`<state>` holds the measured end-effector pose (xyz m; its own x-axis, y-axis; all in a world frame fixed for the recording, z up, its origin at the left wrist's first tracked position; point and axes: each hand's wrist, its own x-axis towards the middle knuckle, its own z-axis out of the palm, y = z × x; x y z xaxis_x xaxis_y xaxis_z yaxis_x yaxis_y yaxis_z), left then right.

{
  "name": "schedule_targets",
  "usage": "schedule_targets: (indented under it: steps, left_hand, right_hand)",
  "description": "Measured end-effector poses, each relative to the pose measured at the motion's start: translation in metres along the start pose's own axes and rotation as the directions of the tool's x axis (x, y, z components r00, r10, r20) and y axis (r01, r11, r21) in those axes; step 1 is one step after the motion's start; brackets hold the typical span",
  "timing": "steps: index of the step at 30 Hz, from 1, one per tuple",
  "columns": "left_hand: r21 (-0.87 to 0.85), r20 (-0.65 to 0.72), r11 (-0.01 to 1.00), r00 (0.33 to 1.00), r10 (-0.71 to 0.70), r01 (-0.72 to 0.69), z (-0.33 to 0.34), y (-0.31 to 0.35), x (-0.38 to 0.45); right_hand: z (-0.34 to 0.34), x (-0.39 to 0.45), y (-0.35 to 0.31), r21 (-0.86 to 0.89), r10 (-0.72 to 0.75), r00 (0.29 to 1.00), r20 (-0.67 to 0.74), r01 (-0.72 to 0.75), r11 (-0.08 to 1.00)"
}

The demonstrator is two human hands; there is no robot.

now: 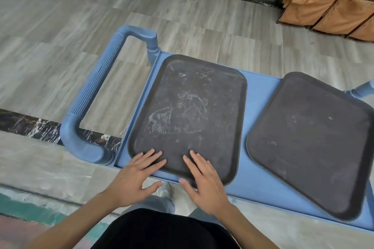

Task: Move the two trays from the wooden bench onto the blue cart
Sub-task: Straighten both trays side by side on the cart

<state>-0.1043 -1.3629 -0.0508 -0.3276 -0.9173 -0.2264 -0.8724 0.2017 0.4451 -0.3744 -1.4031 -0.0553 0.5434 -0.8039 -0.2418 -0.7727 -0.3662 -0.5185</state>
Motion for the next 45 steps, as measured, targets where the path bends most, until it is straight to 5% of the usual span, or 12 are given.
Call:
schedule_targets:
  steps: [9,29,36,41,45]
  left_hand:
    - [0.212,-0.307,0.969,0.933,0.187,-0.125,0.034,-0.009,-0.003]
    - [0.229,-0.46,0.965,0.86,0.222,-0.127,0.046,-0.002,-0.01]
    - [0.127,-0.426,0.985,0.891,0.157,-0.112,0.034,0.005,-0.009]
    - [0.027,-0.253,1.0,0.967,0.019,-0.013,0.009,0.027,0.005]
    - [-0.168,-0.106,0.986,0.994,-0.021,0.002,-0.015,0.056,0.046]
  right_hand:
    - [0.036,-0.006,-0.014,-0.423,-0.217,0.948,-0.232,0.103,0.901]
    - [0.05,-0.01,-0.012,-0.287,-0.204,0.937,-0.283,0.121,0.95]
    - [0.042,-0.012,-0.018,-0.171,-0.184,0.93,-0.318,0.135,0.976]
    - [0.017,-0.02,-0.008,0.074,-0.071,0.972,-0.226,0.09,0.993]
    - [-0.023,-0.028,0.022,0.146,0.061,0.958,-0.279,-0.021,0.989]
